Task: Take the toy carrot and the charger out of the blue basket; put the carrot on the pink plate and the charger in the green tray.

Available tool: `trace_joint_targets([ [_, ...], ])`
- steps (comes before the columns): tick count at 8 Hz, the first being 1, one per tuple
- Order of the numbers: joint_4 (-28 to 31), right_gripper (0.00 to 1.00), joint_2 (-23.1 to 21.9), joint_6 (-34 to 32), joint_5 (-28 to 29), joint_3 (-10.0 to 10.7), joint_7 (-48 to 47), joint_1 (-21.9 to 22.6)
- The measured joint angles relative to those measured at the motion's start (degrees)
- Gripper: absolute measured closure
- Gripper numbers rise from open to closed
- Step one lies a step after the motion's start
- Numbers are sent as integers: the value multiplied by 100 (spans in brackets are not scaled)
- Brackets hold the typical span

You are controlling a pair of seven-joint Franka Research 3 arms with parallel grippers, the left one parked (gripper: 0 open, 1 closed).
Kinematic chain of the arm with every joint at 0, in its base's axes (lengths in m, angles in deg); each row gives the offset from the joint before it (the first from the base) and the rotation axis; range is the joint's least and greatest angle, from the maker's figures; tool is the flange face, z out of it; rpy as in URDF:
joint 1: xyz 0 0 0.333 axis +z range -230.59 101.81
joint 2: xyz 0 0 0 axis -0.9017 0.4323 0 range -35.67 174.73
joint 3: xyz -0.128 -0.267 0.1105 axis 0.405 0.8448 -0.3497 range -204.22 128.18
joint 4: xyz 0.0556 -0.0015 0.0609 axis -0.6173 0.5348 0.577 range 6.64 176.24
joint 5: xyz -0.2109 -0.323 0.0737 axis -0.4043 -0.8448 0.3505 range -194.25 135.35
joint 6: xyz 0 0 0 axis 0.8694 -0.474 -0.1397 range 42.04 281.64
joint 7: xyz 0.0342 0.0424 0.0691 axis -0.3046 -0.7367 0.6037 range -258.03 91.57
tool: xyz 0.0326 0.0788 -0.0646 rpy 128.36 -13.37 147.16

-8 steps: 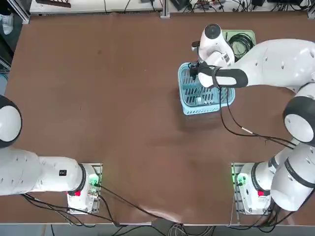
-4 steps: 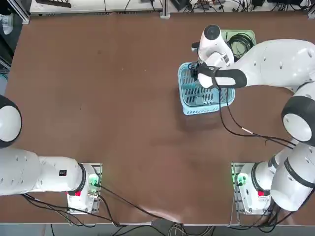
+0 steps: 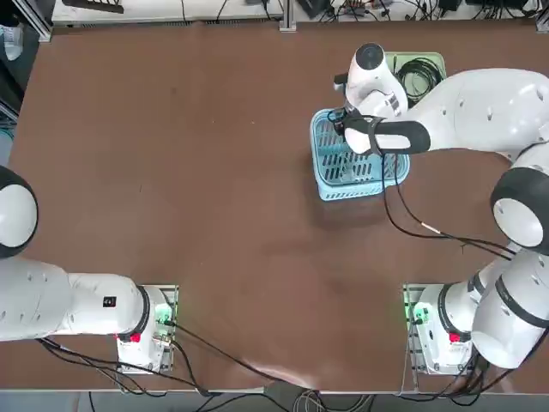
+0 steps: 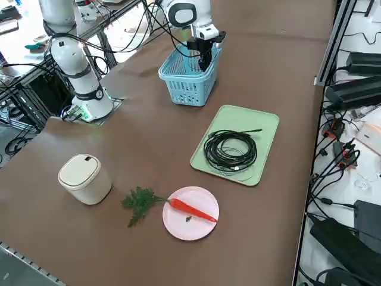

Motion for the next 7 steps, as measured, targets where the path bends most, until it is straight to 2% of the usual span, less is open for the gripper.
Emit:
trace_joint_targets([
  [2,0,94,0,-15,0,0,-2,1],
  [7,-20,94,-61,-216,4,0,-149,12],
])
